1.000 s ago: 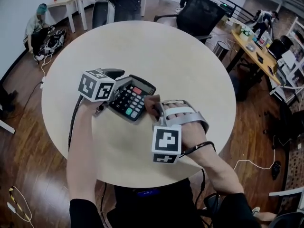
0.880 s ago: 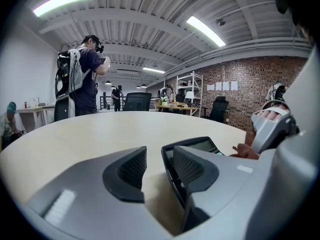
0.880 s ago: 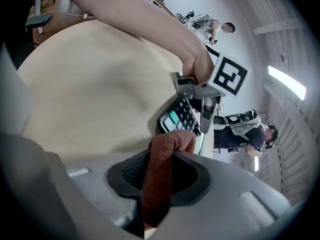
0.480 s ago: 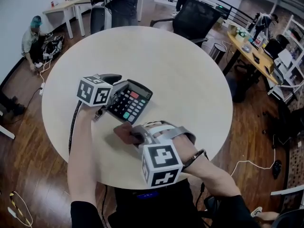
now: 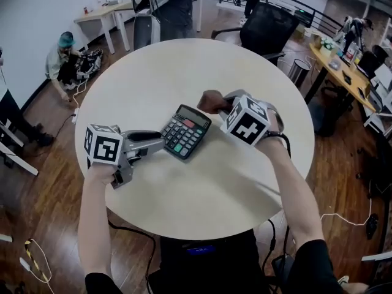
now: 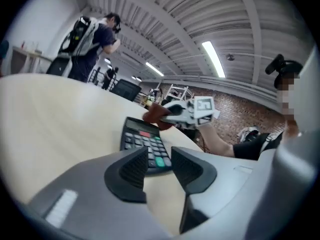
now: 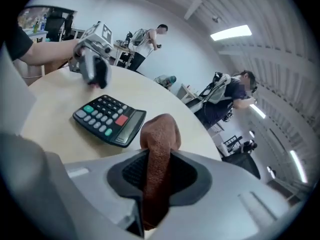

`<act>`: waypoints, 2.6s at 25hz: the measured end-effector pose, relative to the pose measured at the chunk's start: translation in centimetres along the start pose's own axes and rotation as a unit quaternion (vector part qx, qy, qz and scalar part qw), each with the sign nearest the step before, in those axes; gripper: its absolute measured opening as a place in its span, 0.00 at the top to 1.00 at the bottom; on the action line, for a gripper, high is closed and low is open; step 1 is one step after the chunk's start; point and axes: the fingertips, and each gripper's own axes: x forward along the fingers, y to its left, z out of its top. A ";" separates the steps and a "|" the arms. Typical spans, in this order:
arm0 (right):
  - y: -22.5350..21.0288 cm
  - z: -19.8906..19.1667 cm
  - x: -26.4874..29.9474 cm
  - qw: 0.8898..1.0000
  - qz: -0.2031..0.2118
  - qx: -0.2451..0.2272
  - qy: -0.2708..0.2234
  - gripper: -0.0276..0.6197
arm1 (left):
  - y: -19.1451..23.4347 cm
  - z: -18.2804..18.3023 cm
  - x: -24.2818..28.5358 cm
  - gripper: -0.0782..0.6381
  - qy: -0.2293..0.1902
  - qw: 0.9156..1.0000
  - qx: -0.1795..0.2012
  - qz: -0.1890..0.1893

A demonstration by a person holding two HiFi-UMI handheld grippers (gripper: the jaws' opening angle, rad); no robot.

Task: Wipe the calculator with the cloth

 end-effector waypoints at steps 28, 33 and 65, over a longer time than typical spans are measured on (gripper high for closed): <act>3.1 -1.7 -0.8 0.993 0.107 0.043 0.008 0.82 | 1.9 -5.3 1.4 0.88 0.258 0.961 0.030 0.097; 0.8 3.3 3.1 0.959 0.168 0.180 -0.143 0.82 | 1.6 -5.4 1.7 0.88 0.254 0.960 0.047 0.105; 3.5 1.6 -0.8 0.885 0.268 0.323 -0.204 0.82 | 1.7 -4.7 1.7 0.88 0.233 0.959 0.079 0.141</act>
